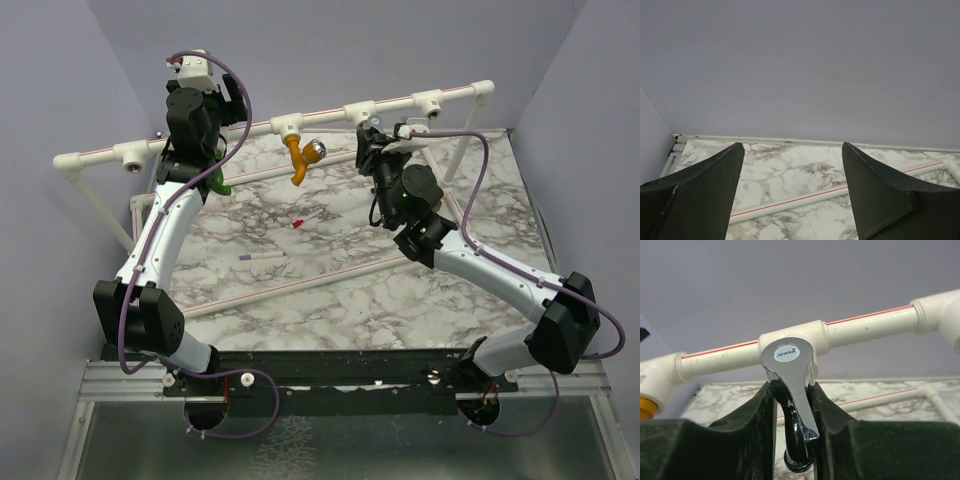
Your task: Install the water faucets
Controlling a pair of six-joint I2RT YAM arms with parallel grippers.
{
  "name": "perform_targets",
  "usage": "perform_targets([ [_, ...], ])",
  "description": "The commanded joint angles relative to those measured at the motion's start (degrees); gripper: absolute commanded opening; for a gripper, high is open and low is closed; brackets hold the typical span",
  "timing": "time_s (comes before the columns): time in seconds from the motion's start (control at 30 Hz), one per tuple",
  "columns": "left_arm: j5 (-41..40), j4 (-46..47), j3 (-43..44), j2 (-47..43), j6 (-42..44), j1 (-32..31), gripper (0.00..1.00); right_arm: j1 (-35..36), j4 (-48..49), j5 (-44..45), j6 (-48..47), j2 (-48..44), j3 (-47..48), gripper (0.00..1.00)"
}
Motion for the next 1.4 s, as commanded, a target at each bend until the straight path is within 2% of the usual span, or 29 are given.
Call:
perform_targets([
  [0.0, 1.07, -14.77, -5.18, 5.88, 0.15, 0.71, 0.8, 1.31, -4.45, 5.69, 21.46, -1.2, -2.74, 0.01],
  [0.3, 1.13, -14.68, -5.25, 5.84, 0.17, 0.76, 0.8, 1.16, -10.14, 7.9, 49.4, -3.02, -4.48, 0.0],
  [0.43, 1.09, -14.72, -5.27, 5.71, 0.17, 0.73, 0.8, 0.63, -17.23, 6.12, 64.6, -3.32, -3.61, 0.0],
  [0.7, 1.15, -14.72, -5.27, 5.79, 0.17, 0.77, 0.8, 0.51, -25.3, 1.27, 82.63, -3.03, -1.95, 0.0],
  [1.0, 1.2, -14.72, -5.27, 5.9, 0.26, 0.77, 0.8, 0.11, -23.55, -4.34, 91.95, -3.69, -2.1, 0.0],
  [1.17, 1.16, -14.72, -5.27, 5.91, 0.26, 0.8, 0.8, 0.08, -24.96, -7.65, 92.26, -3.83, 0.08, 0.01],
  [1.37, 0.81, -14.81, -5.24, 5.84, 0.43, 0.84, 0.8, 0.03, -26.6, -7.69, 92.09, -4.02, -0.18, 0.02],
])
